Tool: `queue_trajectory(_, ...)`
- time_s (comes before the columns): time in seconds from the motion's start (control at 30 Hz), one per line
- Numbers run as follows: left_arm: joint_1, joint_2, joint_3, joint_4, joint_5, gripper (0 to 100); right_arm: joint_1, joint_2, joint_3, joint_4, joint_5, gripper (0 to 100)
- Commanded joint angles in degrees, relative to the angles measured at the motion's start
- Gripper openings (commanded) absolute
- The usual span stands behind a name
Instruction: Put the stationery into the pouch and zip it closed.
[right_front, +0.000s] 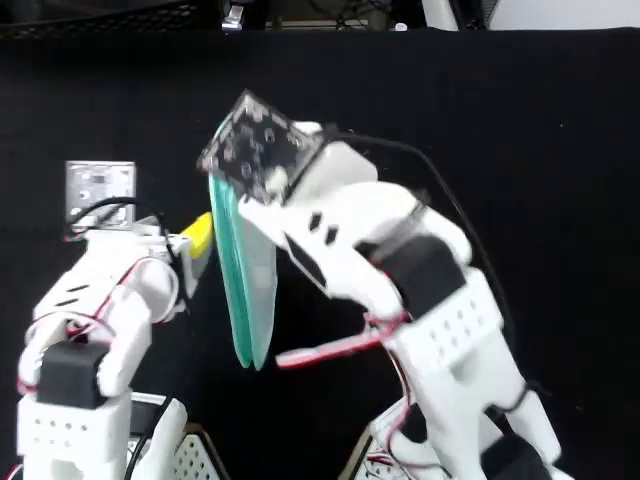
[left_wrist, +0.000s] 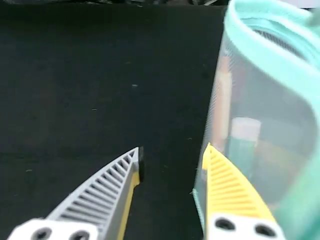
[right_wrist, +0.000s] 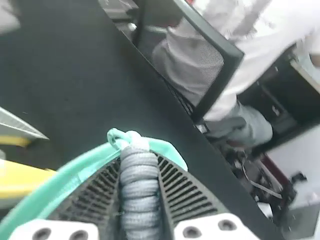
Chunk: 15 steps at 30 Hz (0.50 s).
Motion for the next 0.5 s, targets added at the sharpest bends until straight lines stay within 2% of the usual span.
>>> queue_trajectory(0.0,-4.44,-0.70,-7.34,3.78,-2.90,21,2.20,2.68,-2.51,-3.34,0.00,1.2)
queue_trajectory(0.23,-4.88,-0.70,-9.45,5.98,-3.16,22,2.90,7.34,-2.51,-5.63,0.00,1.2)
queue_trajectory(0.37,-4.35,-0.70,-8.84,6.07,-2.81,29,2.90,7.52,-2.51,-5.45,0.00,1.2)
queue_trajectory(0.47,-1.80,-0.70,-7.34,5.45,-2.81,29,2.90,7.43,-2.33,-5.19,0.00,1.2)
